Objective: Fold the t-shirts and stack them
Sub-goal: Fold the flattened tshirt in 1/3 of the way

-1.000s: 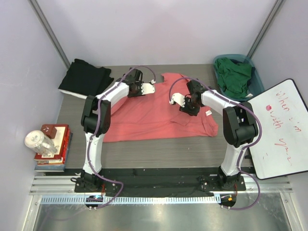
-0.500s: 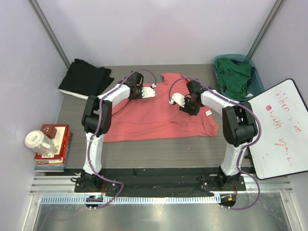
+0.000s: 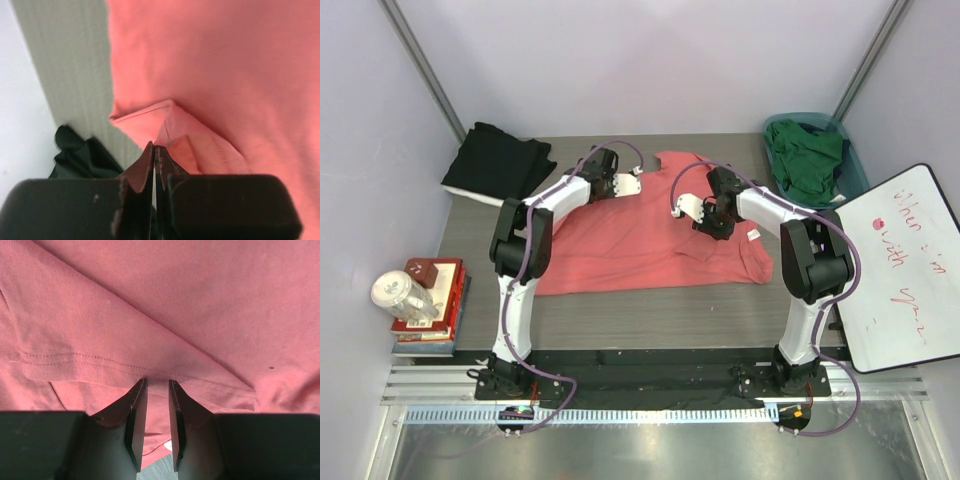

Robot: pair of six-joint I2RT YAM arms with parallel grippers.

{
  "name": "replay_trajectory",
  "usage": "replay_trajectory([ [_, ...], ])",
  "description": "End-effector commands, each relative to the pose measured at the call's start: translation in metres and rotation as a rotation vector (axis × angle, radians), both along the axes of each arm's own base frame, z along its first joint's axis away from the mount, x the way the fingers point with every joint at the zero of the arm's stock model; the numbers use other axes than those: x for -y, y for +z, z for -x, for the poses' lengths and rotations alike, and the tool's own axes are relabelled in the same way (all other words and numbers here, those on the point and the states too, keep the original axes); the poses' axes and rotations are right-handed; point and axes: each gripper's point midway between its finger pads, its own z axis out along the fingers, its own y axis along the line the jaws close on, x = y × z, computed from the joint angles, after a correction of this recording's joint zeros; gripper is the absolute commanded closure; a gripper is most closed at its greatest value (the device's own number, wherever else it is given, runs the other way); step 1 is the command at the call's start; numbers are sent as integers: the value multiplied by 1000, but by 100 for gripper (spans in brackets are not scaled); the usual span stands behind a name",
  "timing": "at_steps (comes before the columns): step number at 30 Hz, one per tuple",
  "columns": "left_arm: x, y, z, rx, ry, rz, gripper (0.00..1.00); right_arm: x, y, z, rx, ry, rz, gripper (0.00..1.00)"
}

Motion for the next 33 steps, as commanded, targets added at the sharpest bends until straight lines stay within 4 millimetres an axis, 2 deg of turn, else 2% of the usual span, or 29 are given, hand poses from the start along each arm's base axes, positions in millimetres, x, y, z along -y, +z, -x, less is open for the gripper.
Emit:
replay_trajectory([
  [1, -18, 38, -29, 164, 80, -19, 100, -9, 14, -16, 51, -4, -26, 71],
  [9, -51, 51, -52, 295, 172, -83, 100, -9, 12, -13, 44, -9, -26, 71],
  [16, -74, 54, -71, 383, 233, -172, 100, -9, 11, -14, 39, -15, -27, 71],
  [17, -77, 50, -72, 382, 238, -187, 100, -9, 11, -15, 40, -16, -25, 71],
  [20, -84, 50, -78, 422, 254, -225, 84, -9, 10, -14, 36, -18, -27, 70],
  [23, -91, 55, -83, 470, 285, -239, 78, -9, 9, -13, 31, -18, -24, 70],
  [24, -93, 55, -84, 477, 297, -238, 68, -8, 8, -13, 29, -20, -23, 70],
  [26, -97, 62, -87, 511, 321, -238, 58, -9, 7, -12, 27, -21, -25, 70],
  [28, -101, 63, -90, 529, 337, -245, 54, -11, 7, -12, 26, -16, -26, 70],
  [29, -105, 66, -91, 546, 355, -258, 47, -10, 7, -12, 27, -18, -23, 70],
  [33, -117, 74, -100, 621, 411, -287, 46, -11, 6, -11, 22, -15, -22, 70],
])
